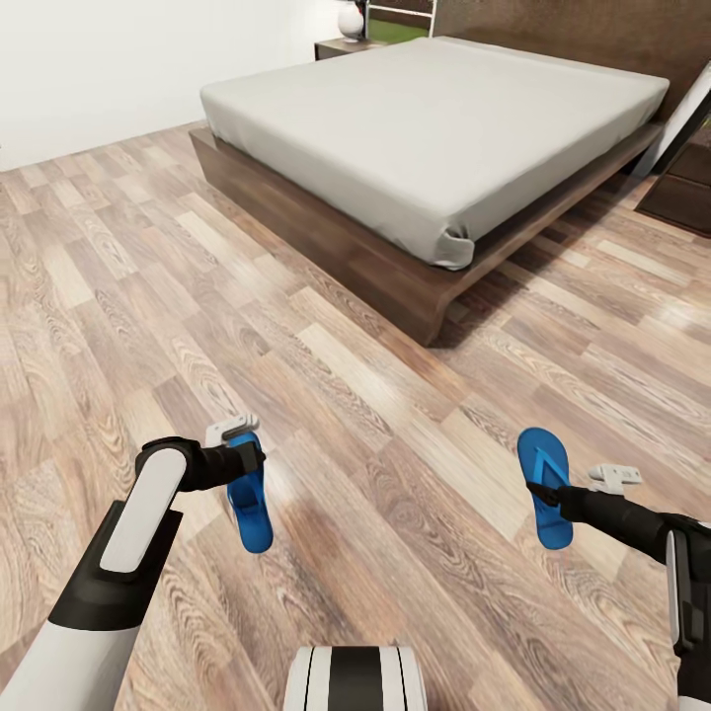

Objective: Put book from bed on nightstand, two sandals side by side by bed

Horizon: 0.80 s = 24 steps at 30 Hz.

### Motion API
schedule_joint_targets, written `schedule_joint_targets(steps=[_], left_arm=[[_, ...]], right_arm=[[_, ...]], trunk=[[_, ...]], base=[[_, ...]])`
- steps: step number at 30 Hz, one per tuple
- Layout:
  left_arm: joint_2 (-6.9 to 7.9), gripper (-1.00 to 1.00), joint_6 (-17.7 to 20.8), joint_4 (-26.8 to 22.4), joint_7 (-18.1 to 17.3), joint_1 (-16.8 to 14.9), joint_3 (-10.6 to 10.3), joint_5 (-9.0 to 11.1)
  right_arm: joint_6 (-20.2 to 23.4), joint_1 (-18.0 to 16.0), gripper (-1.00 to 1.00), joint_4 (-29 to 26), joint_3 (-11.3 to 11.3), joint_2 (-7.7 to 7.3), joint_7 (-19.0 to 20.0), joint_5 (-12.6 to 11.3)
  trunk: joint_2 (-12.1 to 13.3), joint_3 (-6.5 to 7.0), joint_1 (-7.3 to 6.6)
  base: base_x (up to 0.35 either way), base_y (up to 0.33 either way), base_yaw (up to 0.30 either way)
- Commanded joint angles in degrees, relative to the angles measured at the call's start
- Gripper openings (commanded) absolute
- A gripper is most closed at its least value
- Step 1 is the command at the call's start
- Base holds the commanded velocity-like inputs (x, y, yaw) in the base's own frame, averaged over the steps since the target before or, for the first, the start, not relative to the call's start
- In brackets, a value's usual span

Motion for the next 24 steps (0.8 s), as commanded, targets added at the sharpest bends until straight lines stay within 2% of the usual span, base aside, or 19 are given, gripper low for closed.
schedule_joint_targets(steps=[1,24], left_arm=[[0.04,-1.0,0.1,0.0,0.6,0.0,-0.1,0.5],[0.45,-1.0,0.0,0.0,0.3,0.0,0.0,0.5]], right_arm=[[0.2,0.0,-1.0,-0.1,-0.1,0.01,0.5,0.5],[0.3,0.0,-1.0,-0.1,0.0,0.03,0.6,0.5]], trunk=[[0.0,0.06,-0.01],[0.0,2.24,-0.01]], base=[[0.0,0.0,0.0],[0.0,0.0,0.0]])
